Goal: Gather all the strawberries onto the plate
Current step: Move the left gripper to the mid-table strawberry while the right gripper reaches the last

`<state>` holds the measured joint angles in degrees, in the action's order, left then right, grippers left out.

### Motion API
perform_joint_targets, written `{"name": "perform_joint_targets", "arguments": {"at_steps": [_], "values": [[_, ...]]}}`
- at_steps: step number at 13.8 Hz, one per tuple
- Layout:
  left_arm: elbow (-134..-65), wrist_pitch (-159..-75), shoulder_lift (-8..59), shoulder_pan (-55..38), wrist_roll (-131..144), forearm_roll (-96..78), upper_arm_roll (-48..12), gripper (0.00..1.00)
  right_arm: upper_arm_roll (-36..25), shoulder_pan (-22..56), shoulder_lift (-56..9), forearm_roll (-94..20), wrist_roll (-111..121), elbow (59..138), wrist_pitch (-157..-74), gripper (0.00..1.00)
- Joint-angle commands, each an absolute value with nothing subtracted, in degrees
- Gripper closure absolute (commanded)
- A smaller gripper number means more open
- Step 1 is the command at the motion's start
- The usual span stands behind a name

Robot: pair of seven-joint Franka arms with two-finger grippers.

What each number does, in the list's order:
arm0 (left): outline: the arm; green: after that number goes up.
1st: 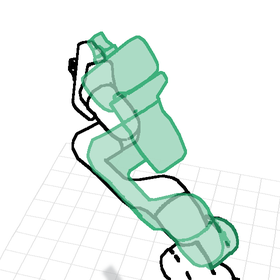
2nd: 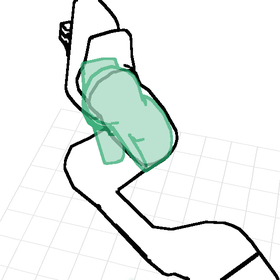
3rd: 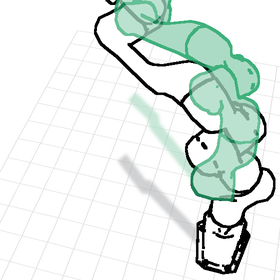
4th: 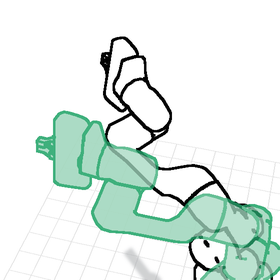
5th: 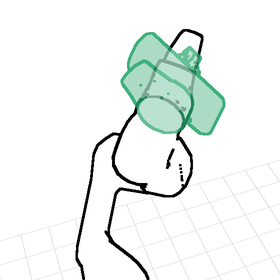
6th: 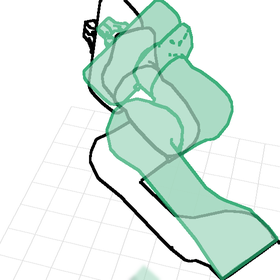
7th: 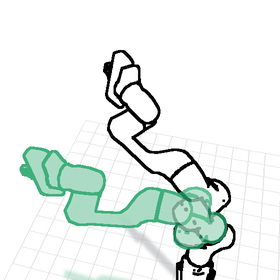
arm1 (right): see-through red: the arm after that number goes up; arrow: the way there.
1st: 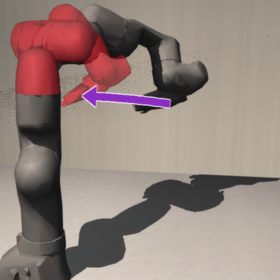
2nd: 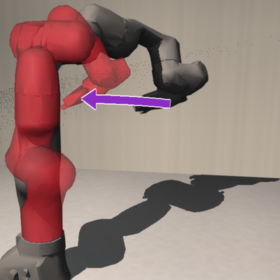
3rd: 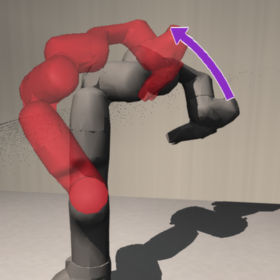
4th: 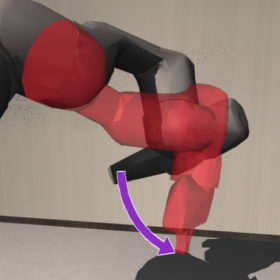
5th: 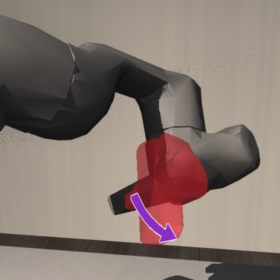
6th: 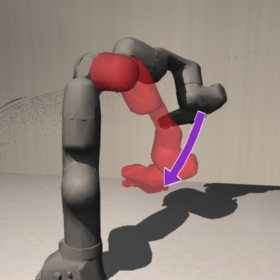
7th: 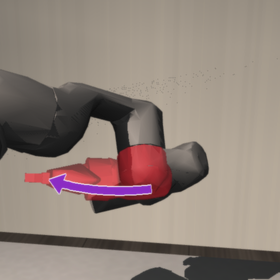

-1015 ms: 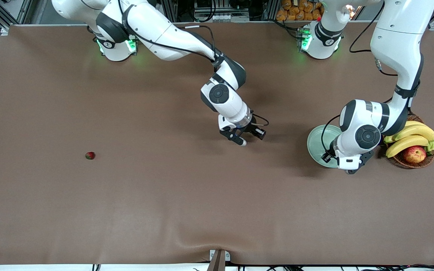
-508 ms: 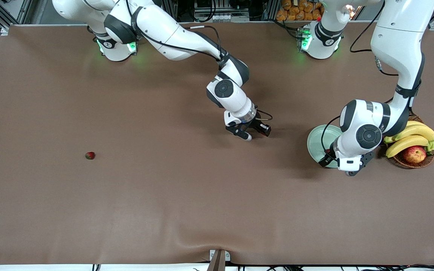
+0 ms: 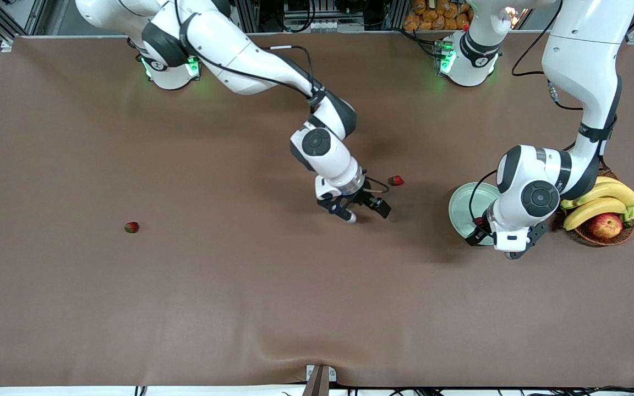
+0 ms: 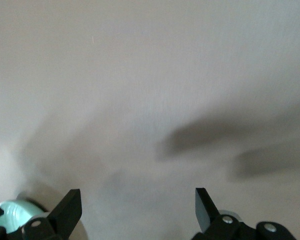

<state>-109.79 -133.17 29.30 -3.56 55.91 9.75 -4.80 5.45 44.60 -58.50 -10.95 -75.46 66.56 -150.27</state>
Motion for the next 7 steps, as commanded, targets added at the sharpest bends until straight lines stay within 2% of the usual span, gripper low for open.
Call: {"name": "perform_joint_targets", "arguments": {"at_steps": [1, 4, 7], "values": [[-109.78, -130.78, 27.6, -5.7, 57.13, 10.99, -4.83, 0.0, 6.06, 40.1, -54.85, -9.23, -74.01, 67.68, -143.29, 0.0], [-109.78, -129.82, 27.16, -10.18, 62.11, 10.55, -4.92, 0.0, 6.24, 35.09, -51.16, -9.23, -70.16, 68.47, -136.53, 0.0], [-109.86, -129.81, 27.68, -14.75, 66.0, 10.55, -4.92, 0.0, 6.42, 28.41, -46.95, -9.58, -55.85, 68.47, -122.39, 0.0]]}}
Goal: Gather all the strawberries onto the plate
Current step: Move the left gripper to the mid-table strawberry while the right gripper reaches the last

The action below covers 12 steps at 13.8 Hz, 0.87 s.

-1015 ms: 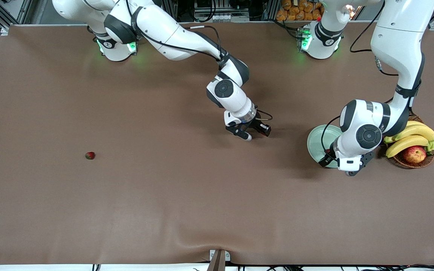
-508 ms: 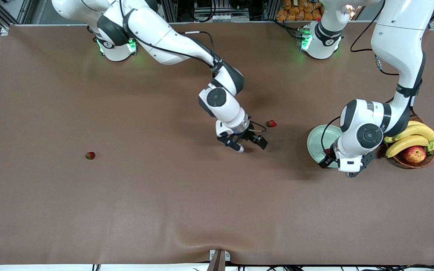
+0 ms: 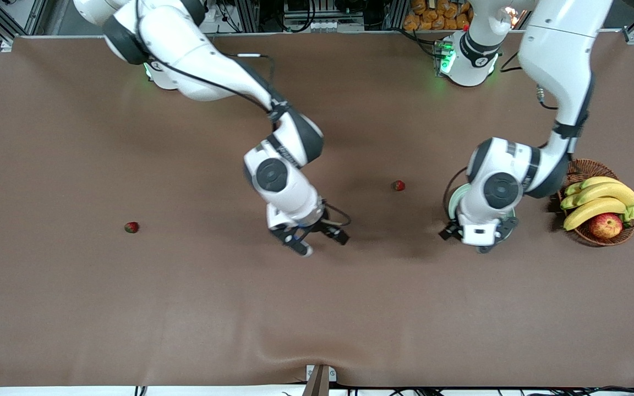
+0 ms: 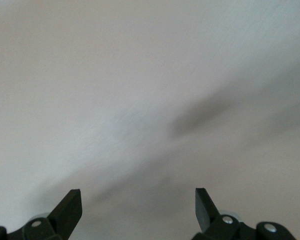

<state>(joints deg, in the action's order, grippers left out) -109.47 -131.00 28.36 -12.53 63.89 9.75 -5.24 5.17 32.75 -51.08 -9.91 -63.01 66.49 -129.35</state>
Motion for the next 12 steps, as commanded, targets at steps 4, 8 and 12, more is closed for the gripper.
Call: {"name": "perform_joint_targets", "arguments": {"at_steps": [4, 8, 12], "values": [[-110.21, -129.64, 28.04, -20.02, 70.3, 10.2, -4.92, 0.0, 6.33, 20.15, -42.46, -9.58, -43.36, 69.34, -110.67, 0.0], [-110.74, -126.91, 27.95, -23.55, 83.64, 10.2, -5.01, 0.0, 5.98, 12.5, -37.02, -8.88, -28.95, 78.28, -111.0, 0.0], [-114.25, -127.0, 27.51, -26.19, 100.08, 10.28, -5.01, 0.0, 5.98, 4.41, -32.26, -8.26, -14.35, 87.35, -111.71, 0.0]]}}
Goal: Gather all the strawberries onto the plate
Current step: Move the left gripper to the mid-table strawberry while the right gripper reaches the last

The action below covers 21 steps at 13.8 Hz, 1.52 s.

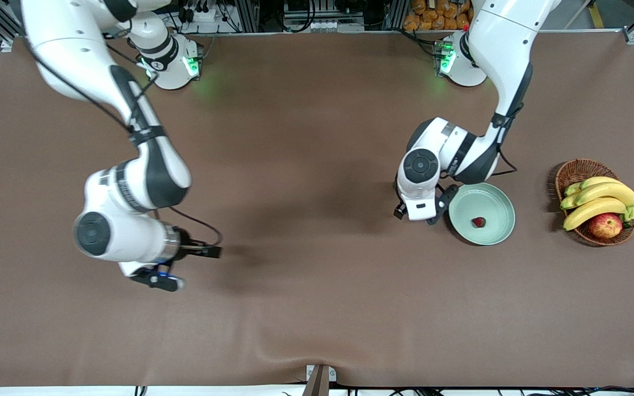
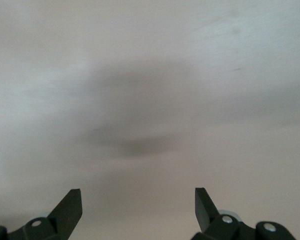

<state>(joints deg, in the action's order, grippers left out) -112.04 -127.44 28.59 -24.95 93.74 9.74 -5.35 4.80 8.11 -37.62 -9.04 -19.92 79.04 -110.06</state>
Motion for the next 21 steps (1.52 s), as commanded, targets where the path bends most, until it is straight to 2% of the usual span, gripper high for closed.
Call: {"name": "perform_joint_targets", "arguments": {"at_steps": [1, 4, 6, 8, 12, 15, 17, 21], "values": [[-115.39, -127.61, 27.07, -26.28, 103.41, 10.2, -5.1, 0.0, 5.98, 2.74, -31.47, -7.57, -12.93, 88.67, -111.62, 0.0], [-116.27, -130.16, 27.42, -26.46, 110.9, 10.2, -6.5, 0.0, 5.98, -2.97, -29.97, -6.07, -4.52, 91.76, -111.62, 0.0], [-119.07, -135.14, 27.16, -26.28, 111.45, 10.28, -7.03, 0.0, 5.98, -6.4, -30.5, -5.36, 0.85, 92.45, -111.62, 0.0], [-120.49, -138.16, 27.25, -25.93, 111.45, 10.28, -7.03, 0.0, 5.98, -6.68, -30.24, -2.57, 2.37, 95.08, -111.97, 0.0], [-121.11, -138.08, 27.16, -26.02, 111.53, 10.28, -7.03, 0.0, 5.98, -8.08, -29.71, 2.46, 5.44, 103.25, -120.12, 0.0], [-121.03, -138.16, 27.33, -26.19, 111.53, 10.28, -7.12, 0.23, 5.98, -10.36, -30.14, 2.55, 9.04, 104.94, -122.61, 0.04], [-121.03, -138.16, 27.33, -26.28, 111.53, 10.28, -7.12, 0.43, 5.98, -10.99, -30.58, 2.98, 9.93, 105.03, -123.04, 0.13], [-120.59, -138.16, 27.68, -26.54, 111.36, 10.63, -7.03, 0.91, 5.98, -10.9, -31.73, 3.08, 9.93, 105.29, -124.45, 0.29]]}}
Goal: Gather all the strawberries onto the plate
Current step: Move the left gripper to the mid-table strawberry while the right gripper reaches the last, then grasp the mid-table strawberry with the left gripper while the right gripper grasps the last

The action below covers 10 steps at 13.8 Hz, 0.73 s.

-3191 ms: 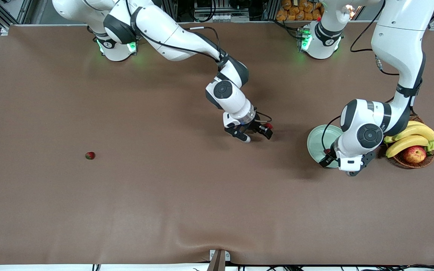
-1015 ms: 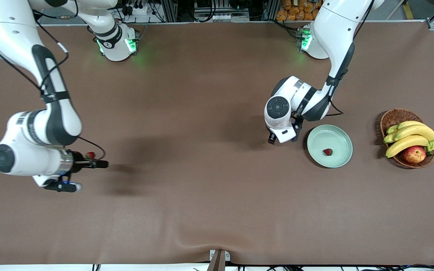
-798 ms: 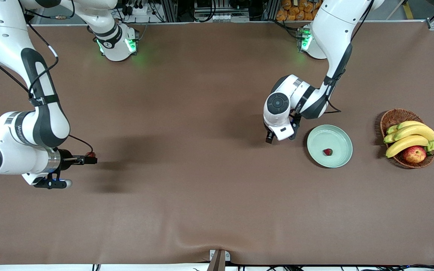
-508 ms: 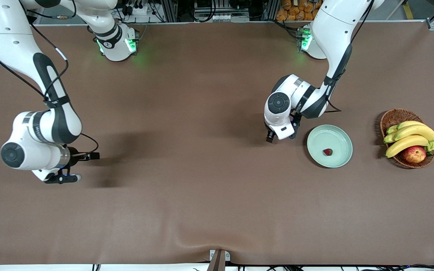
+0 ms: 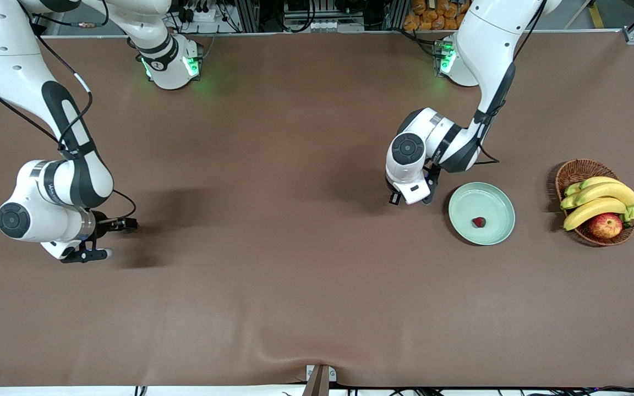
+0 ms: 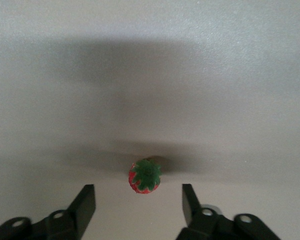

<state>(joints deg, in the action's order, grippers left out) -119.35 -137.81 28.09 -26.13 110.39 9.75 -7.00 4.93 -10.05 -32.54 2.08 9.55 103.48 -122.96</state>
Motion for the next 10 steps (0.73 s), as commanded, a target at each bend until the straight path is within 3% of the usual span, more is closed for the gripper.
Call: {"name": "perform_joint_targets", "arguments": {"at_steps": [1, 2, 6, 7, 9, 10], "values": [[-120.59, -138.08, 27.42, -26.28, 110.75, 10.98, -7.03, 0.92, 5.98, -10.99, -31.82, 3.08, 9.93, 106.34, -124.98, 0.3], [-120.41, -137.9, 27.25, -26.11, 110.22, 11.16, -6.94, 0.98, 5.98, -10.81, -31.82, 3.08, 9.93, 107.57, -126.72, 0.3], [-119.44, -137.29, 24.27, -23.39, 102.77, 12.74, -6.59, 1.0, 5.98, -10.72, -32.17, 3.16, 9.93, 110.57, -131.48, 0.37], [-118.75, -135.54, 22.95, -21.29, 98.48, 12.74, -6.59, 1.0, 5.89, -10.64, -32.17, 3.16, 10.02, 110.57, -131.48, 0.46], [-115.33, -127.31, 21.63, -16.55, 88.99, 12.74, -6.85, 1.0, 5.98, -10.55, -32.08, 3.77, 10.02, 110.48, -131.4, 0.75], [-113.83, -125.18, 21.71, -15.13, 85.55, 12.74, -6.86, 1.0, 5.98, -10.46, -31.73, 4.48, 10.02, 110.13, -130.96, 0.98]]}}
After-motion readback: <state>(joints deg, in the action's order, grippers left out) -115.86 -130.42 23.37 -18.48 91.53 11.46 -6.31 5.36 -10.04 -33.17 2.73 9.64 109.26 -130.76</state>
